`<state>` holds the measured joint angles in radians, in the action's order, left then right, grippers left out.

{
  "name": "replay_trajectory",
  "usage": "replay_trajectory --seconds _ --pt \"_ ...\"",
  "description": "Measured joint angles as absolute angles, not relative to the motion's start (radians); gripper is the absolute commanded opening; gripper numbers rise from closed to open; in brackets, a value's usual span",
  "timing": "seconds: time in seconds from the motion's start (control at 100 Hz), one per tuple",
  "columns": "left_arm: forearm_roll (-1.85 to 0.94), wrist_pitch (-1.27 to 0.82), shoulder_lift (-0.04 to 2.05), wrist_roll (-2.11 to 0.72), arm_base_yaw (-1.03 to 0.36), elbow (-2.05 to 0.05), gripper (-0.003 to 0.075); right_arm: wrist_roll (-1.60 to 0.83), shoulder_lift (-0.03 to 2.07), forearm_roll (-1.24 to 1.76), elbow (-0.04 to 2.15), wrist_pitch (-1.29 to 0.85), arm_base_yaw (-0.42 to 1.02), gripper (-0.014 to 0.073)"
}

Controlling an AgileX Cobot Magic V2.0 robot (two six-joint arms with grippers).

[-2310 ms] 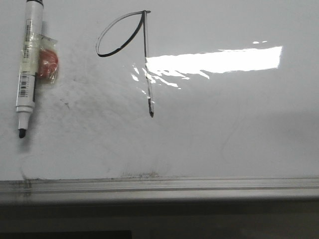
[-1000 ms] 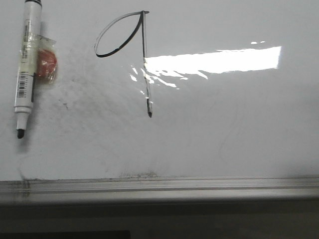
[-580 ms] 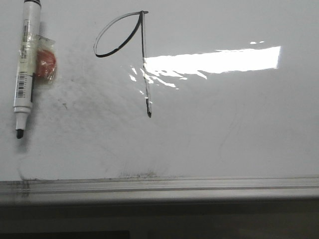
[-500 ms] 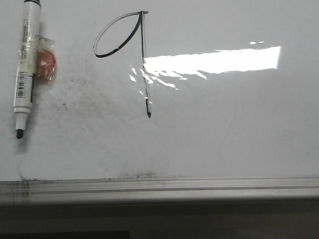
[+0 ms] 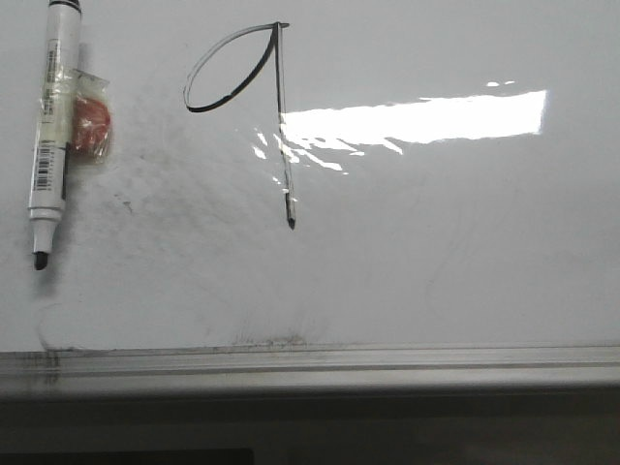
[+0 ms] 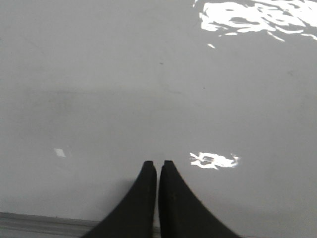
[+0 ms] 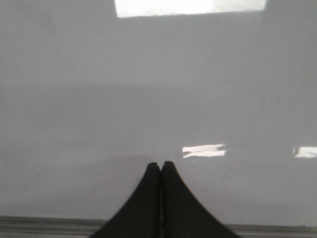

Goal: Write number 9 on whiteboard

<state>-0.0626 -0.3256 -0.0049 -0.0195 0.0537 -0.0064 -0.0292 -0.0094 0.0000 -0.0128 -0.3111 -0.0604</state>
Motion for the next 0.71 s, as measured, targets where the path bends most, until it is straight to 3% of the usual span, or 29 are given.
replay_trajectory --seconds 0.71 --pt "-0.063 -0.326 -0.005 -0.020 0.054 -0.006 -0.0020 -0.029 -0.009 -0.011 -0.013 -0.319 -0.060 -0.0071"
